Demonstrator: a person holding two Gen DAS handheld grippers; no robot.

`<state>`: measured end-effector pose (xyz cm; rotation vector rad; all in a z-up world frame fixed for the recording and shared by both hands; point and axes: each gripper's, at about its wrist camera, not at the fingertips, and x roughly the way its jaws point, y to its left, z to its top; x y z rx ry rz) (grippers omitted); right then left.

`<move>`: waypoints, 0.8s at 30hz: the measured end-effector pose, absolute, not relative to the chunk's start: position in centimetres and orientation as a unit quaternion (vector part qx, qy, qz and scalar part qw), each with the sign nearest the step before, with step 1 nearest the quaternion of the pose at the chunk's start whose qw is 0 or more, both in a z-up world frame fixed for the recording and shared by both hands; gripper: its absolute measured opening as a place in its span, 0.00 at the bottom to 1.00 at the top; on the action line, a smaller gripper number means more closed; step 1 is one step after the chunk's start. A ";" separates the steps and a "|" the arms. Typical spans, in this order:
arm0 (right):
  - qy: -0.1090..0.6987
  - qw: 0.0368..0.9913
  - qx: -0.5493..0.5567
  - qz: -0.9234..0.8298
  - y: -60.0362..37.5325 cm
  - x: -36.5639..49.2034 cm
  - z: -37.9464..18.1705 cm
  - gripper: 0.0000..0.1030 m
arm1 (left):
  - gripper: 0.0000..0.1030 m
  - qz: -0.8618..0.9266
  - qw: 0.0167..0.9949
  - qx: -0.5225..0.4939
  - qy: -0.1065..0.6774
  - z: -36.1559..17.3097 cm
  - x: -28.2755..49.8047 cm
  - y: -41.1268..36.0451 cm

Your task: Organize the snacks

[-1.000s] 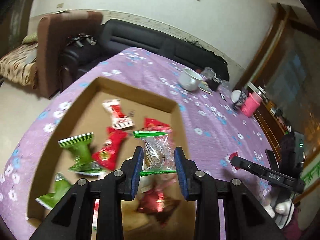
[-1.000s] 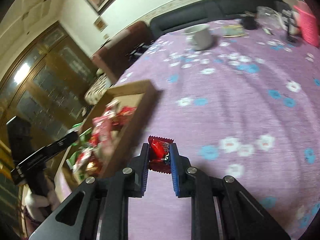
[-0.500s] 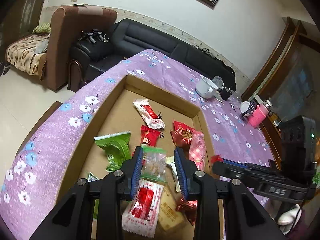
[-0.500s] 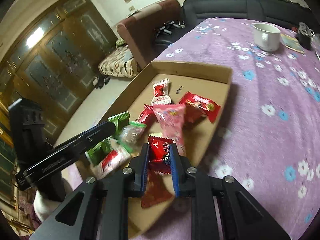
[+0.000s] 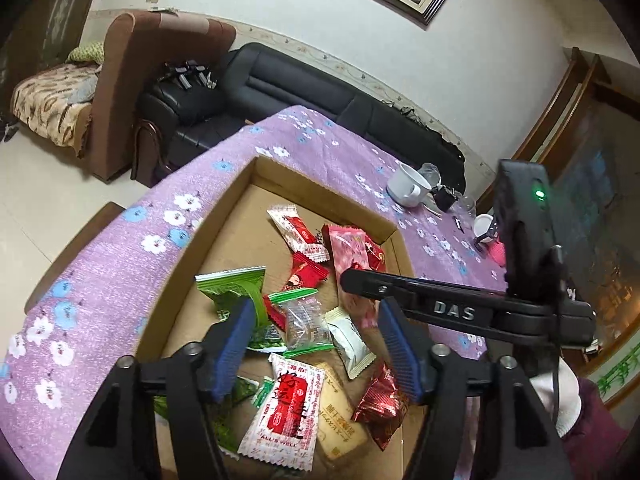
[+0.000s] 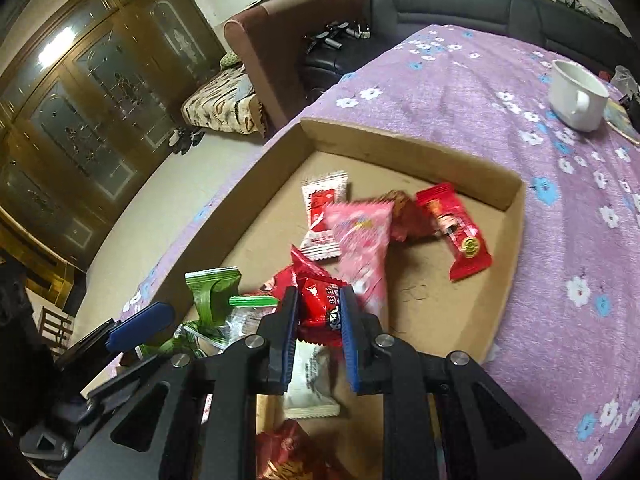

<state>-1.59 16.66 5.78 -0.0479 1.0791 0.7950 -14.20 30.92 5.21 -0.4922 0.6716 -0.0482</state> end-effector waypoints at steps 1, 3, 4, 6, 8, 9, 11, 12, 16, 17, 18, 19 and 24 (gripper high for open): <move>0.502 0.781 -0.014 0.372 16.6 -1.7 5.7 0.19 | 0.71 -0.021 0.915 -0.236 0.325 5.3 -14.3 30.9; 0.504 0.776 0.002 0.380 16.3 -2.0 5.8 0.24 | 0.74 -0.018 0.917 -0.232 0.323 5.6 -14.6 30.8; 0.502 0.776 0.008 0.381 16.0 -2.2 6.0 0.25 | 0.75 -0.018 0.918 -0.231 0.322 5.7 -14.7 30.8; 0.491 0.785 0.010 0.379 15.3 -2.8 6.5 0.31 | 0.77 -0.017 0.920 -0.227 0.319 6.0 -14.8 30.6; 0.479 0.793 0.011 0.376 14.5 -3.4 7.2 0.35 | 0.78 -0.013 0.922 -0.220 0.319 6.2 -14.9 30.3; 0.473 0.798 0.012 0.373 14.0 -3.7 7.5 0.37 | 0.78 -0.010 0.923 -0.215 0.319 6.2 -14.9 30.1; 0.458 0.811 0.018 0.363 12.6 -4.6 8.0 0.40 | 0.80 0.001 0.926 -0.201 0.319 6.5 -15.0 29.6; 0.452 0.816 0.023 0.359 11.9 -5.0 8.2 0.42 | 0.82 0.008 0.928 -0.194 0.318 6.7 -15.1 29.3; 0.426 0.838 0.040 0.339 9.0 -6.8 8.5 0.46 | 0.88 0.052 0.939 -0.145 0.308 7.7 -15.8 27.9; 0.418 0.844 0.040 0.333 8.3 -7.4 8.5 0.46 | 0.88 0.060 0.941 -0.135 0.303 8.1 -16.0 27.5; 0.412 0.849 0.039 0.329 7.8 -7.7 8.6 0.46 | 0.88 0.063 0.943 -0.128 0.300 8.2 -16.2 27.3; 0.405 0.855 0.037 0.323 7.2 -8.3 8.7 0.46 | 0.89 0.066 0.946 -0.119 0.295 8.5 -16.4 26.8; 0.382 0.870 0.047 0.308 4.9 -10.0 9.6 0.50 | 0.90 0.071 0.949 -0.094 0.291 9.3 -16.9 25.1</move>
